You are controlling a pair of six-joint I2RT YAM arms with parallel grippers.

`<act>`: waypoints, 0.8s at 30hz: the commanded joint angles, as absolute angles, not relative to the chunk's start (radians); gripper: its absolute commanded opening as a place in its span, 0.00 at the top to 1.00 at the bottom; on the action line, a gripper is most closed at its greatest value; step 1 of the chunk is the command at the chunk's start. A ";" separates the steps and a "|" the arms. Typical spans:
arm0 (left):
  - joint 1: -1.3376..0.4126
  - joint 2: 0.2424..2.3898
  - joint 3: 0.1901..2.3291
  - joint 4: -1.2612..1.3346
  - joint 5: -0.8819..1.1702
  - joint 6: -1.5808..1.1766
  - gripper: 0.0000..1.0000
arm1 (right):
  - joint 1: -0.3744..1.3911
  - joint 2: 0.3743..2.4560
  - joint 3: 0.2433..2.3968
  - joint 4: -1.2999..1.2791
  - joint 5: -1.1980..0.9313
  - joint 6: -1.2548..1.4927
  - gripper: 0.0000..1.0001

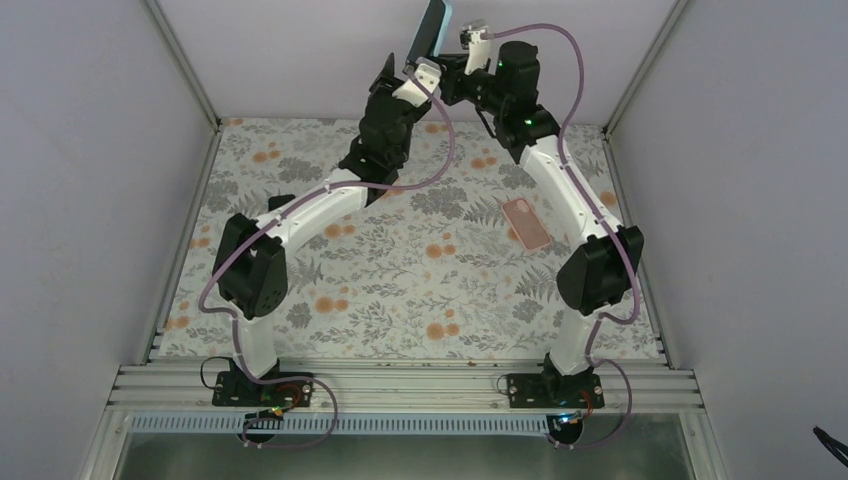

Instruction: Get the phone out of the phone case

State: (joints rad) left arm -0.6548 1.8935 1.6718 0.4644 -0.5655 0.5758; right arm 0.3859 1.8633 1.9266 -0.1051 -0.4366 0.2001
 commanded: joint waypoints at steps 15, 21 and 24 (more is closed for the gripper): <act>-0.543 1.982 1.835 0.700 -0.689 0.663 0.79 | 0.380 1.717 1.770 -0.275 -0.811 0.047 0.97; -0.569 1.942 1.851 0.577 -0.653 0.637 0.96 | 0.354 1.728 1.765 -0.262 -0.690 0.060 0.97; -0.582 1.891 1.801 0.560 -0.618 0.644 0.98 | 0.331 1.742 1.778 -0.277 -0.619 0.064 0.97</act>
